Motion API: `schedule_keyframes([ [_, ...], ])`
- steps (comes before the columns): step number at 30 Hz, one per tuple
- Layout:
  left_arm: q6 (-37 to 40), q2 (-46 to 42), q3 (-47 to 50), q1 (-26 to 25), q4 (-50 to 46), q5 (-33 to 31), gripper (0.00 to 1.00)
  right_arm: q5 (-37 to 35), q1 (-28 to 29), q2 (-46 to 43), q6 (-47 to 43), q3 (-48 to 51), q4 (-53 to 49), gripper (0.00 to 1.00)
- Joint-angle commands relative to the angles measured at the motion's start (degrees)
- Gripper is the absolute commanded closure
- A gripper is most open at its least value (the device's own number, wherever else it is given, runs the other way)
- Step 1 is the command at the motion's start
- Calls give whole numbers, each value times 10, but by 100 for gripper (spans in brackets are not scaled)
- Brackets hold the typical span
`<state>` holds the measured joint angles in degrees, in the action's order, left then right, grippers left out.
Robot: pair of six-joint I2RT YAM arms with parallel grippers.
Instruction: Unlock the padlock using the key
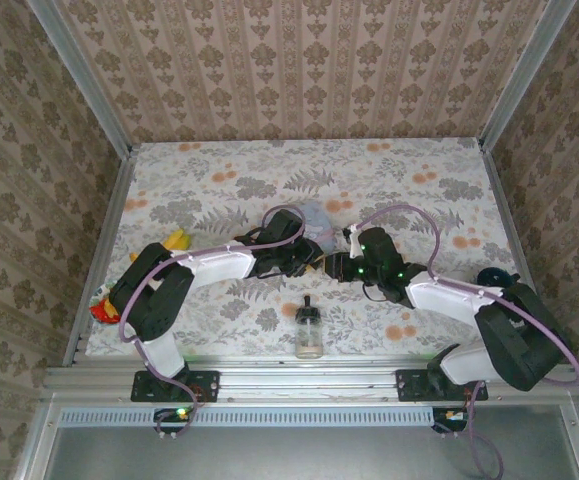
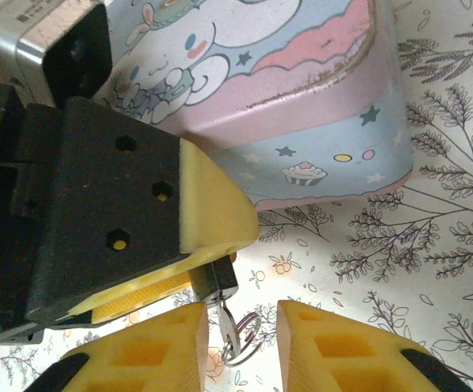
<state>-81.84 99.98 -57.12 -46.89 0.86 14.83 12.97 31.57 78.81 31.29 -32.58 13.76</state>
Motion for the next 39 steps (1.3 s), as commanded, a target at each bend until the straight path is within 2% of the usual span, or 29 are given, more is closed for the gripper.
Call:
schedule_keyframes([
  [1, 0, -23, -4, -2, 14, 25, 85, 22, 3, 28, 25, 5, 39, 73],
  [7, 1, -24, -4, -2, 14, 25, 85, 34, 2, 59, 43, 0, 60, 77],
  [12, 1, -24, -4, -2, 14, 25, 85, 46, -3, 71, 68, 6, 86, 89],
  [21, -2, -24, -3, -2, 23, 25, 85, 77, -18, 91, 137, 27, 134, 91],
  [25, -1, -24, -1, -2, 27, 25, 85, 93, -25, 116, 200, 41, 189, 100],
  [39, 3, -21, 0, -5, 47, 27, 84, 163, -60, 269, 507, 65, 489, 100],
])
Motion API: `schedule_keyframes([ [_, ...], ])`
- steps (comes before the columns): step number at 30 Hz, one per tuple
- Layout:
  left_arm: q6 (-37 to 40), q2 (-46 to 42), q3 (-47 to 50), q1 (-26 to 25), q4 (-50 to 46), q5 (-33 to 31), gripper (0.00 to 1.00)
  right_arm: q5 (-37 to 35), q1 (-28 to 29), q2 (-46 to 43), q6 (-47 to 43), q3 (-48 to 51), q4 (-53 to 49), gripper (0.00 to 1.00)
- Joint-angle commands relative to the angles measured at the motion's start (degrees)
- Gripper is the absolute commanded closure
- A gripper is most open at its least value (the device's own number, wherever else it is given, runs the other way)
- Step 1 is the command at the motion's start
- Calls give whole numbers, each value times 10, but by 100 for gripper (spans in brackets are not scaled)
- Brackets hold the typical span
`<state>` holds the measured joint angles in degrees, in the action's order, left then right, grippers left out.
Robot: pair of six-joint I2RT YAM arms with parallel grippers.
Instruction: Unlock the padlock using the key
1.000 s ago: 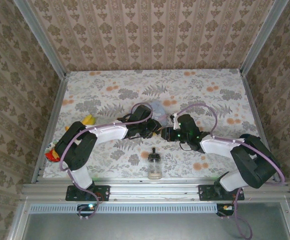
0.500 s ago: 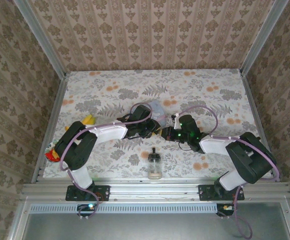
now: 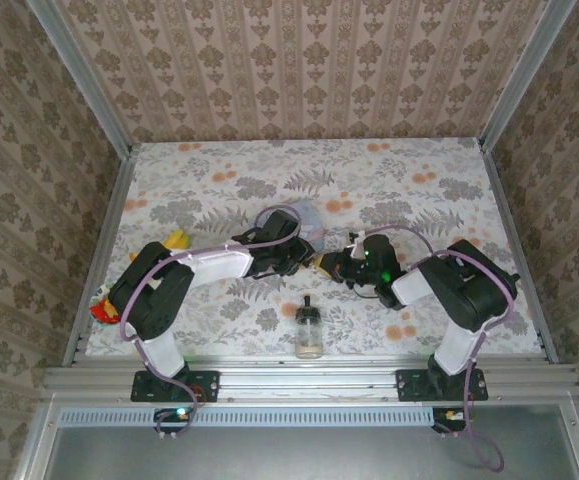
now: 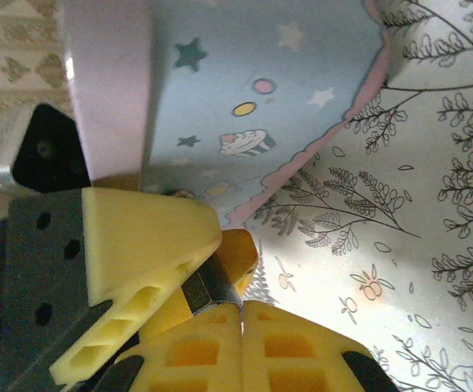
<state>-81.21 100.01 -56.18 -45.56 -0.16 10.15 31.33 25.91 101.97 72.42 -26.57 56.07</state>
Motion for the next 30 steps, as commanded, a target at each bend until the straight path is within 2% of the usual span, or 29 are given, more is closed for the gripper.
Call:
schedule_keyframes([
  [1, -3, -21, -8, -18, 59, 73, 83, -19, -3, 49, 116, 7, 91, 100],
  [6, -2, -14, -8, -19, 64, 76, 83, -14, -3, 96, 193, 7, 183, 100],
  [15, -1, -9, -15, -24, 69, 77, 81, -14, 1, 87, 201, 4, 169, 100],
  [17, -3, -10, -15, -24, 67, 75, 82, -17, 2, 72, 174, 3, 136, 100],
  [21, -2, -20, -11, -19, 54, 67, 83, -36, 1, 9, 93, -2, 3, 85],
  [26, -3, -29, 0, -13, 52, 60, 84, -64, 1, -88, -3, -29, -184, 81],
  [28, -5, -30, 1, -14, 54, 60, 84, -74, 1, -116, -33, -43, -246, 69],
  [30, -5, -31, 1, -13, 54, 59, 84, -101, 4, -150, -75, -57, -318, 62],
])
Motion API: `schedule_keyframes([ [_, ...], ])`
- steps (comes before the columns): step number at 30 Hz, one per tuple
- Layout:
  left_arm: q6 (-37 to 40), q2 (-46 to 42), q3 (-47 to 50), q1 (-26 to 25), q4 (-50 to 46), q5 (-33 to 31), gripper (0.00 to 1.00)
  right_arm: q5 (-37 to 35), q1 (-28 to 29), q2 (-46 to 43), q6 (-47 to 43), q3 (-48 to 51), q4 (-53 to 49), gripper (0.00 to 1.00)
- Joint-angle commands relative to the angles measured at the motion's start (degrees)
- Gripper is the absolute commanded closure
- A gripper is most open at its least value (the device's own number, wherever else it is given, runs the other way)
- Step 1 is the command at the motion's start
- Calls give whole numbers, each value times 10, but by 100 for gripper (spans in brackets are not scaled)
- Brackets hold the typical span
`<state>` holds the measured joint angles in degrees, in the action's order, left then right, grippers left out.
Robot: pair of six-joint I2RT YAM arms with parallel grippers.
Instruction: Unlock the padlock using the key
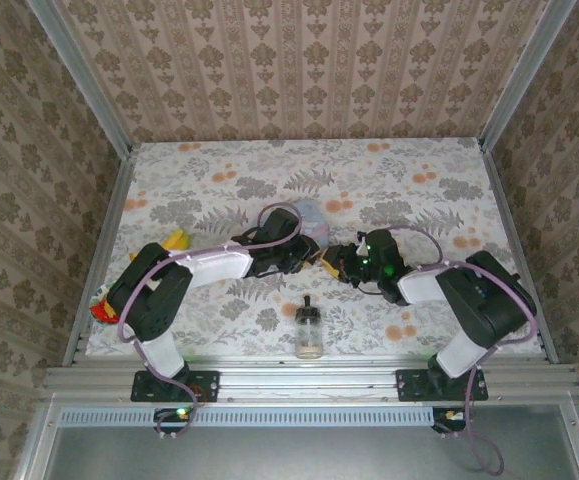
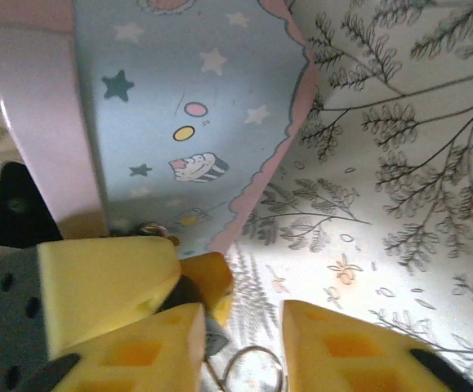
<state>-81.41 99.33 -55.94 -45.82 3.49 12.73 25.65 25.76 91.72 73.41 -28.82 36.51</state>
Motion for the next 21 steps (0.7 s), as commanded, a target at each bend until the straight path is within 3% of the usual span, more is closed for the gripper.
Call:
schedule_keyframes([
  [1, -3, -25, -1, -9, 16, 32, 84, -68, 10, -70, -110, -41, -171, 59],
  [7, -4, -27, 0, -2, 7, 29, 85, -210, 44, -183, -263, -76, -388, 60],
  [10, -1, -27, -4, -1, -4, 29, 84, -267, 73, -208, -326, -90, -449, 62],
  [16, -5, -26, -4, 0, -11, 32, 84, -398, 165, -201, -416, -128, -514, 66],
  [21, -3, -28, -6, 0, -14, 34, 84, -425, 201, -170, -456, -145, -497, 68],
])
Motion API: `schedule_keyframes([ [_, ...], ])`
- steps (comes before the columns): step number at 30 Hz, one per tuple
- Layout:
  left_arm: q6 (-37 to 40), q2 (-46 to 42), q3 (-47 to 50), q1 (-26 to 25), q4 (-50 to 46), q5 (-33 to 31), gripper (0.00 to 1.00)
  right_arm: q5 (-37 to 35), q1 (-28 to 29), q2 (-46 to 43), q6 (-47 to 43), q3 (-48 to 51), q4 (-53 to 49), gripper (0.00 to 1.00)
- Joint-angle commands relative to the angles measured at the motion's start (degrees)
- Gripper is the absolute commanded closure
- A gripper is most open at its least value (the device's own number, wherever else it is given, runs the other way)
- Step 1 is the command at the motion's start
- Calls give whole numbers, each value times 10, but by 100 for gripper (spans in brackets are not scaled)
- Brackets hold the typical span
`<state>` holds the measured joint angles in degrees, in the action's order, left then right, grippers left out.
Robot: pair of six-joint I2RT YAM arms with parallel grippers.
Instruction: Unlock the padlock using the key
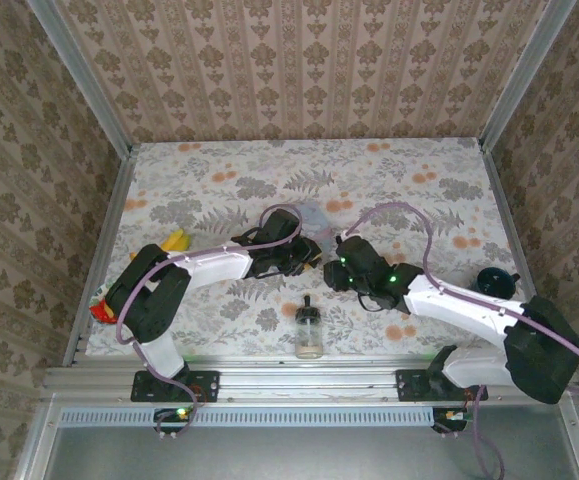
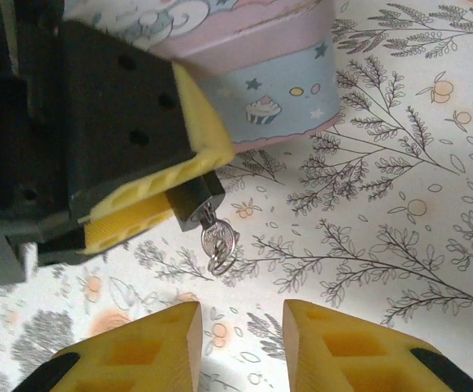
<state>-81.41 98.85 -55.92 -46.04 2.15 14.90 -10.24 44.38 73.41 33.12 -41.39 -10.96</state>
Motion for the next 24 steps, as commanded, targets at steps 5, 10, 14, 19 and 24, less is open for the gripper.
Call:
schedule_keyframes([
  [5, -2, -24, -9, 2, -3, 14, 85, -89, 32, 50, -90, -45, -22, 68],
  [10, -1, -23, -9, 2, -2, 17, 85, -98, 44, 85, -119, -64, -11, 69],
  [14, -1, -22, -9, 2, 0, 20, 85, -99, 45, 101, -125, -72, -8, 70],
  [19, -1, -24, -9, 2, 1, 23, 84, -95, 45, 112, -137, -72, 7, 70],
  [24, 1, -25, -9, 2, 0, 26, 84, -95, 46, 134, -163, -77, 18, 65],
])
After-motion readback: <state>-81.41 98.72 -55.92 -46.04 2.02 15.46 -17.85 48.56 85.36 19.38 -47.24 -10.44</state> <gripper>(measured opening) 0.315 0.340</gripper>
